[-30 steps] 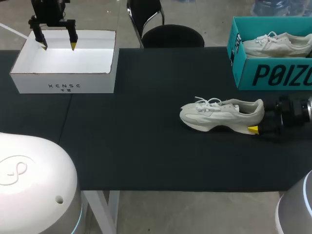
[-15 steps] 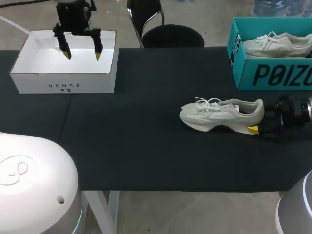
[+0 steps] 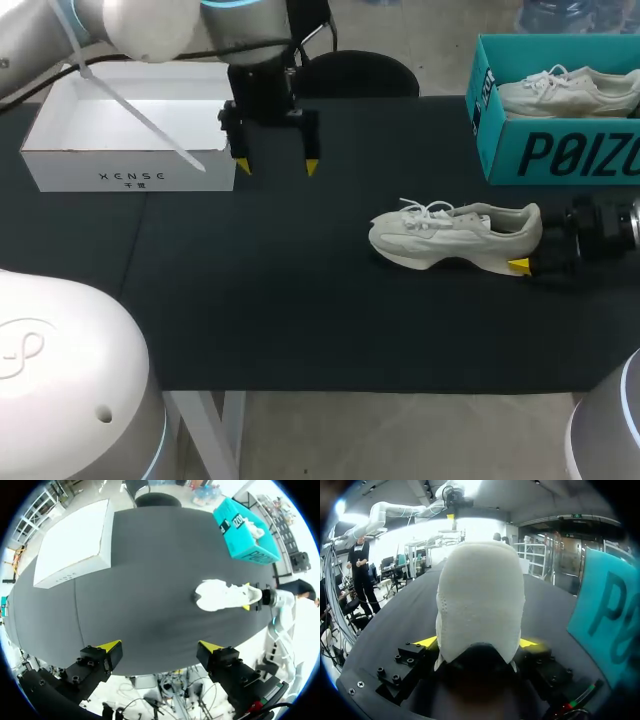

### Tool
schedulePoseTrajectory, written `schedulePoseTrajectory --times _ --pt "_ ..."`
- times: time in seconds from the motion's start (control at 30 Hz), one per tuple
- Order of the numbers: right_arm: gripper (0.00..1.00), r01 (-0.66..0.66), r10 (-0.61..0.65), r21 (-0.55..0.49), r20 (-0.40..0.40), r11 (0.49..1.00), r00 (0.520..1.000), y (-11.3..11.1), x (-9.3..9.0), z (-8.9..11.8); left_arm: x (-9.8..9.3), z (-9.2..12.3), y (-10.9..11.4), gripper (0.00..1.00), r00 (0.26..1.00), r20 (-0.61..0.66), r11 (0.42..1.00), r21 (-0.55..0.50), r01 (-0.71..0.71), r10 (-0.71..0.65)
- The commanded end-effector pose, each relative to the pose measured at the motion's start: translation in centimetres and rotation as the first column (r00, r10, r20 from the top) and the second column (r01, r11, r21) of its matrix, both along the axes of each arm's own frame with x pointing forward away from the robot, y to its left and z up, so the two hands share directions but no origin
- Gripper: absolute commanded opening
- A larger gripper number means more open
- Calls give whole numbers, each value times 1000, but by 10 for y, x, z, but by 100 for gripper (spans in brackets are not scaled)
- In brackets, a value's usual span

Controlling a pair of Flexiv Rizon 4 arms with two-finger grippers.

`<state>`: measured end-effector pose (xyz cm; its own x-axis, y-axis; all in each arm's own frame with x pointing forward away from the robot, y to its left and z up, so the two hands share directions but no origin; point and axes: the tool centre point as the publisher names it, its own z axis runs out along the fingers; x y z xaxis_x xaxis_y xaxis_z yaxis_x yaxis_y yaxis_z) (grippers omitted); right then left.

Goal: Take the shoe out of the shoebox, open the shoe tongue, remove and reinsert the insole, then place the shoe into the shoebox

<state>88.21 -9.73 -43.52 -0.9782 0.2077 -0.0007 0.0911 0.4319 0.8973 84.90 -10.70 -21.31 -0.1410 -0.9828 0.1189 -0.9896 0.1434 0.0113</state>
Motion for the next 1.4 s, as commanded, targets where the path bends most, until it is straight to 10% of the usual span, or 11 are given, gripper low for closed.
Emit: schedulePoseTrajectory --times 0.03,0.73,1.4 --pt "0 3 -3 -3 0 1000 1000 2 -2 -14 2 1 -2 100 1000 -3 1000 4 1 -1" --pt "0 3 -3 -3 0 1000 1000 2 -2 -14 2 1 -2 100 1000 -3 1000 4 1 -1" --pt "0 3 -3 -3 0 1000 1000 2 -2 -14 5 -43 -221 100 996 13 994 74 81 -83"
